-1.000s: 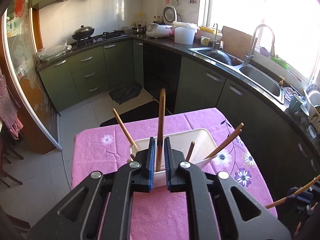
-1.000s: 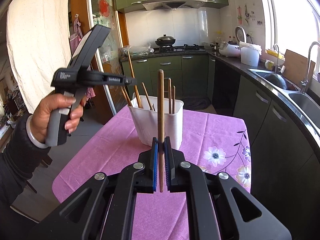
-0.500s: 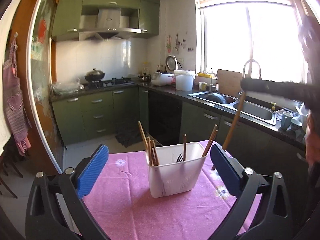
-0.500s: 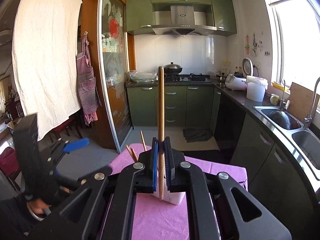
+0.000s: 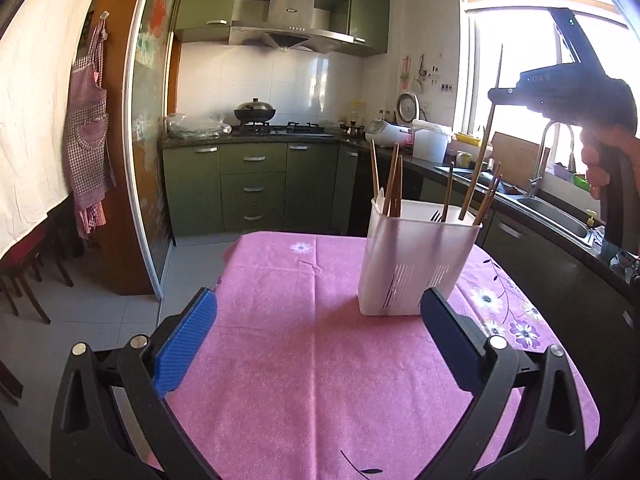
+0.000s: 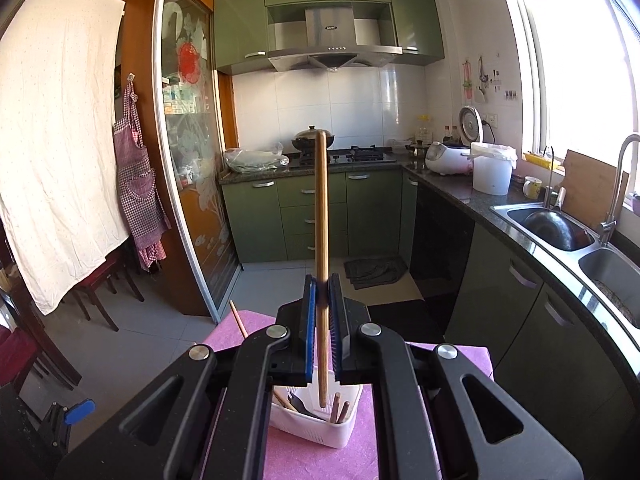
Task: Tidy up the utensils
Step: 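Open the left tool then the right tool to release the chopsticks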
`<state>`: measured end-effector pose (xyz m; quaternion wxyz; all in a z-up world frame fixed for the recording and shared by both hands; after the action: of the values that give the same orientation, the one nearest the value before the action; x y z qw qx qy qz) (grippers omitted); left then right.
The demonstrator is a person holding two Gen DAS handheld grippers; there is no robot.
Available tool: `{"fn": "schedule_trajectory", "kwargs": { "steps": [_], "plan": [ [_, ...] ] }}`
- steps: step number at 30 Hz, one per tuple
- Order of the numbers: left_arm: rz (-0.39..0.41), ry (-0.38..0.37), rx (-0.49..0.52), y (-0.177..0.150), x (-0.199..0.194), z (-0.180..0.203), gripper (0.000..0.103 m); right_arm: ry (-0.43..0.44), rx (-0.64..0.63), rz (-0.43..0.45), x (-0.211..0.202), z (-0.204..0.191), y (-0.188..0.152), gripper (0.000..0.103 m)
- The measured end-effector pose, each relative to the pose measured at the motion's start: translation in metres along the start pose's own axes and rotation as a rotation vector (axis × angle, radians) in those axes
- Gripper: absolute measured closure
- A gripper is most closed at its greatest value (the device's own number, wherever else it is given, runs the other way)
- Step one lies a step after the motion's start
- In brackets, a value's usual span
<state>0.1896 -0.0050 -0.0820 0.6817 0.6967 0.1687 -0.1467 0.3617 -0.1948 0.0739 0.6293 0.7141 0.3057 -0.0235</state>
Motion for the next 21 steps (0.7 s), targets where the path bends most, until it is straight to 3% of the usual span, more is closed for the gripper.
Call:
{"fn": "schedule_trajectory", "kwargs": {
  "steps": [5,13,18,20,21],
  "plan": [
    [-0.043,-0.004,-0.006,-0.007,0.006,0.0,0.006,-0.006,-0.008,-0.068,0.027,0.002,-0.03,0.096],
    [-0.033,0.001,0.029,-0.006,-0.003,0.01,0.006,-0.018,-0.022,-0.131,0.051,0.0,-0.069,0.096],
    [-0.032,-0.01,0.022,-0.005,-0.009,0.012,0.006,-0.017,-0.04,-0.105,0.035,-0.006,-0.072,0.089],
    [-0.025,-0.007,0.026,-0.004,-0.012,0.013,0.006,0.0,-0.046,-0.07,0.013,-0.011,-0.07,0.089],
    [-0.023,-0.007,0.028,-0.003,-0.013,0.014,0.006,0.006,-0.052,-0.047,-0.001,-0.015,-0.07,0.084]
  ]
}}
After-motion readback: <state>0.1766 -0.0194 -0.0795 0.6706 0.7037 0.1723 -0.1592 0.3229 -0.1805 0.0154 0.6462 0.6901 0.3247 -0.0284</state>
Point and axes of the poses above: each gripper's, at about its wrist camera, not at the fingertips, and x roughly the way its jaws point, z to its right, y to its top, the point moved 6 cm from there along x, roughly the way its jaws point, and after that the axes turned 7 degrees about x, right-handed, at the moved point
